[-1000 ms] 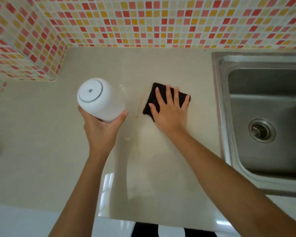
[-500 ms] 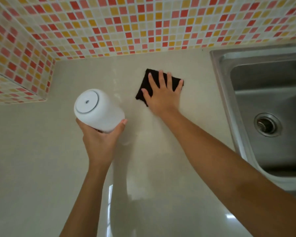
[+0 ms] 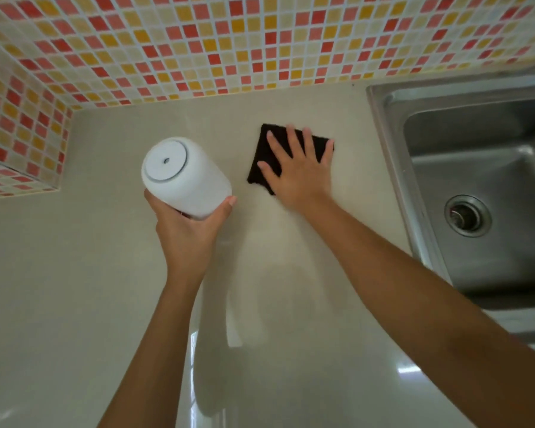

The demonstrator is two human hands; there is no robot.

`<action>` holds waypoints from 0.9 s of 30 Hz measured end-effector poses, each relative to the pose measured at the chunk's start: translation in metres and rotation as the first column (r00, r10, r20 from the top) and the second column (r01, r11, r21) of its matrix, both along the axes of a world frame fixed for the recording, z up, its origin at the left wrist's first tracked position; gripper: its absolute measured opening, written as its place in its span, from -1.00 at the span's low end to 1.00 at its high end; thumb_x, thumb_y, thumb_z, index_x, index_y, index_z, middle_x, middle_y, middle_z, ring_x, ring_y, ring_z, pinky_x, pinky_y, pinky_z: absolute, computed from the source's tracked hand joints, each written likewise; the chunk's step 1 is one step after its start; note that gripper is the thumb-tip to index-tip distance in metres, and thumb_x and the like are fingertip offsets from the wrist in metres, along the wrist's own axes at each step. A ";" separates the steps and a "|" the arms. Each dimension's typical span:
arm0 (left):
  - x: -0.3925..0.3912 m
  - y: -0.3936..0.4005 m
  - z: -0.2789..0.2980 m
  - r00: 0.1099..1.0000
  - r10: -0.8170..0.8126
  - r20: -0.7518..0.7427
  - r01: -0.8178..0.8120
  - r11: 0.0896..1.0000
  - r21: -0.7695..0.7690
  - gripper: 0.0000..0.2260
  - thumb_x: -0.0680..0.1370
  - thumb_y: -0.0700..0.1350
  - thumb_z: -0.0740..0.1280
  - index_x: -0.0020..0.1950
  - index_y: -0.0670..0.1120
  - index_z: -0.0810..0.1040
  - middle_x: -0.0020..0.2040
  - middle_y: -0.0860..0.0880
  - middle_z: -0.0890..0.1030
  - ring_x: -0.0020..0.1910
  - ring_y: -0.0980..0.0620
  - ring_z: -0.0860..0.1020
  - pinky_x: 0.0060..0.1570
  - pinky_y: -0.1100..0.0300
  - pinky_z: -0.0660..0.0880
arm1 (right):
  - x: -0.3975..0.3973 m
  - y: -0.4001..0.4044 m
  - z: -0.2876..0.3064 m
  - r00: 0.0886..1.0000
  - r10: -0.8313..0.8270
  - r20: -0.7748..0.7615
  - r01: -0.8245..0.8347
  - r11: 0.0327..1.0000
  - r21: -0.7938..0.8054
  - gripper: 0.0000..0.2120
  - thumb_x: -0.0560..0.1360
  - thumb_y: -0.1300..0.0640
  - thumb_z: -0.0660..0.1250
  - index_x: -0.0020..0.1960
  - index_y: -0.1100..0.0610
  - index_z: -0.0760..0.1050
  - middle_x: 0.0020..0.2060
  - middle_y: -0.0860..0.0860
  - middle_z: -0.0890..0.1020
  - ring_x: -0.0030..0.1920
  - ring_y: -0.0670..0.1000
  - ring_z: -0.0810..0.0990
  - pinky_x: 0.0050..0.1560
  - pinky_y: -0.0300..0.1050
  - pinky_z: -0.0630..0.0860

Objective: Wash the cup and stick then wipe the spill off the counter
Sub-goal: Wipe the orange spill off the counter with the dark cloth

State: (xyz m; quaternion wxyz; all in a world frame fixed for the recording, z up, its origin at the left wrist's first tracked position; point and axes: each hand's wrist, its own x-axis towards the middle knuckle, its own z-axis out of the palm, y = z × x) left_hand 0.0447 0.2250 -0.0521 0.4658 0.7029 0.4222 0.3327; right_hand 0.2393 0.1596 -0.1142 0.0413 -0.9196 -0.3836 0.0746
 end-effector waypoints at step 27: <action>-0.005 0.006 0.002 0.998 0.048 0.051 -0.048 0.999 -0.003 -0.12 0.32 -0.03 0.60 0.48 -0.14 0.15 0.25 0.17 0.46 0.17 0.39 0.47 0.14 0.46 0.41 | -0.176 -0.192 0.011 0.999 -0.054 0.007 0.054 0.998 0.023 -0.42 0.59 -0.26 0.03 0.56 -0.12 0.09 0.56 0.07 0.14 0.54 0.20 0.11 0.45 0.39 -0.01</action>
